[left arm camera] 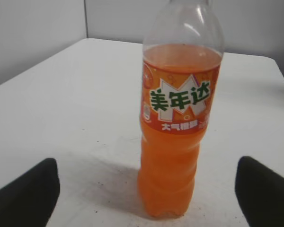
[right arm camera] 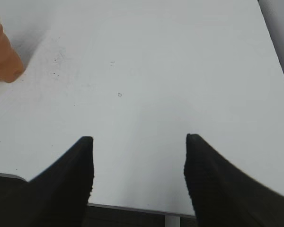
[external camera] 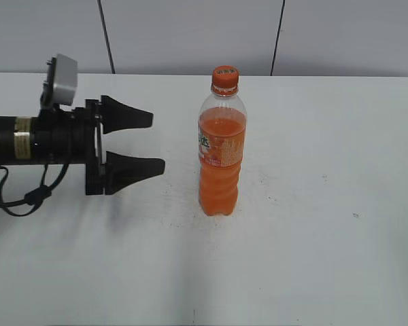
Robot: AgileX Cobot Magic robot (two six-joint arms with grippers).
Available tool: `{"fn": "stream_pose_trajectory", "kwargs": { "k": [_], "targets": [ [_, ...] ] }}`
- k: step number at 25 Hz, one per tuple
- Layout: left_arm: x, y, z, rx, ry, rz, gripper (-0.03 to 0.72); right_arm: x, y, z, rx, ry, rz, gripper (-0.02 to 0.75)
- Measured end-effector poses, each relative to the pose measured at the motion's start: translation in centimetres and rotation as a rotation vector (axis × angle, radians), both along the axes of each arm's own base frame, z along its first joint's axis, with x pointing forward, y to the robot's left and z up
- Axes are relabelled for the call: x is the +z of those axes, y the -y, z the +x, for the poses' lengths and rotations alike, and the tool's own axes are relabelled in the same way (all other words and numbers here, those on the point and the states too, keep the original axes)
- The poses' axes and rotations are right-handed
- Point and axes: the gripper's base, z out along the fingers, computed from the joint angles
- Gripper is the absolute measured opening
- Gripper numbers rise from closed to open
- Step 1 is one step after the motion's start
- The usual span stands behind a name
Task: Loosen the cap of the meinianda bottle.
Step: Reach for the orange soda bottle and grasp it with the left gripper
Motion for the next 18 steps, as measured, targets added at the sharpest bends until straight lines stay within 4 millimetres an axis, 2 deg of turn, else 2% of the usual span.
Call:
{"fn": "stream_pose_trajectory", "kwargs": {
  "k": [10,18],
  "targets": [
    [-4.0,5.4,1.8,-0.181,-0.023,0.022,0.686,0.0,0.0,0.0,0.000,0.000,0.000,0.460],
    [-5.7,9.2,2.8,-0.251,-0.022,0.004,0.641,0.0,0.0,0.0,0.000,0.000,0.000,0.460]
  ]
}}
